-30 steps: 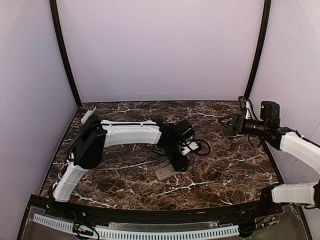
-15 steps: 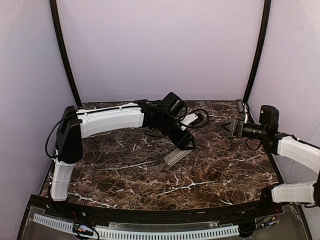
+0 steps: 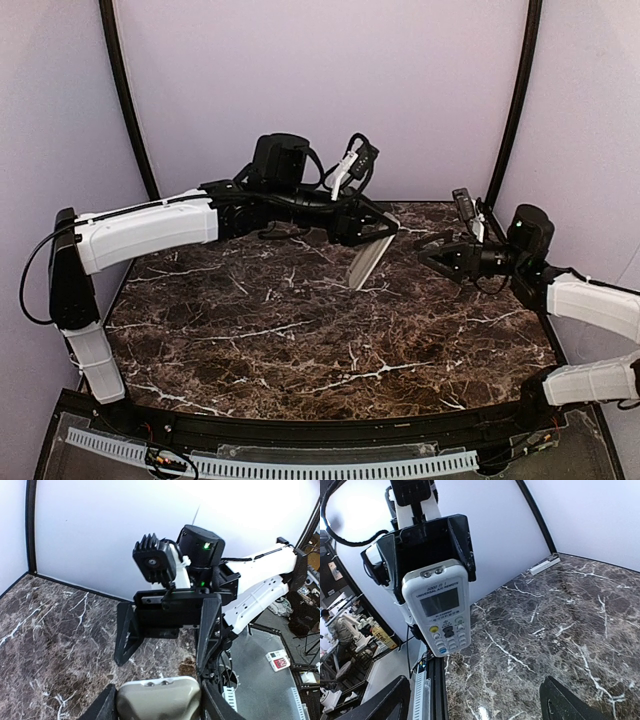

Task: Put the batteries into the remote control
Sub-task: Pass from the left arm to the right

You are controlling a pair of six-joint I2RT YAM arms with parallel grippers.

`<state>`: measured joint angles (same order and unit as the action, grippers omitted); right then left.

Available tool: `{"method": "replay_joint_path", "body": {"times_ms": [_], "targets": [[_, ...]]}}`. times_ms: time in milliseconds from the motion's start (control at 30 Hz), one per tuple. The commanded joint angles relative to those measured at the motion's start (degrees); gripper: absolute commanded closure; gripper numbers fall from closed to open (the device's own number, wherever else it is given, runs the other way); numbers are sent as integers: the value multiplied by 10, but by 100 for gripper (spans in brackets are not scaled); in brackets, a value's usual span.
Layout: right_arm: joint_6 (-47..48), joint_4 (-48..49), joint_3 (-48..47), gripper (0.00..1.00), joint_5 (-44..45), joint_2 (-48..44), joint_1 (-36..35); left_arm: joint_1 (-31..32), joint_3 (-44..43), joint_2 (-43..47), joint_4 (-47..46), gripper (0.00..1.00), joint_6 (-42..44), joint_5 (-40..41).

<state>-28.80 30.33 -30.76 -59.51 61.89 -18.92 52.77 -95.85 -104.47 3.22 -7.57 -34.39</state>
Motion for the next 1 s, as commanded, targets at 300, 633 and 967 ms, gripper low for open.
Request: {"method": "replay_joint_path", "body": {"times_ms": [300,633,967], "targets": [[-24,114,-100,13,-21,79,-90,0,64,41,-201,66,-97,-106],[-32,130,-131,20,-28,108,-117,0,71,38,-215,67,-107,-111],[-50,148,-134,45,-43,119,-134,0,70,35,-207,67,-98,-104]]}}
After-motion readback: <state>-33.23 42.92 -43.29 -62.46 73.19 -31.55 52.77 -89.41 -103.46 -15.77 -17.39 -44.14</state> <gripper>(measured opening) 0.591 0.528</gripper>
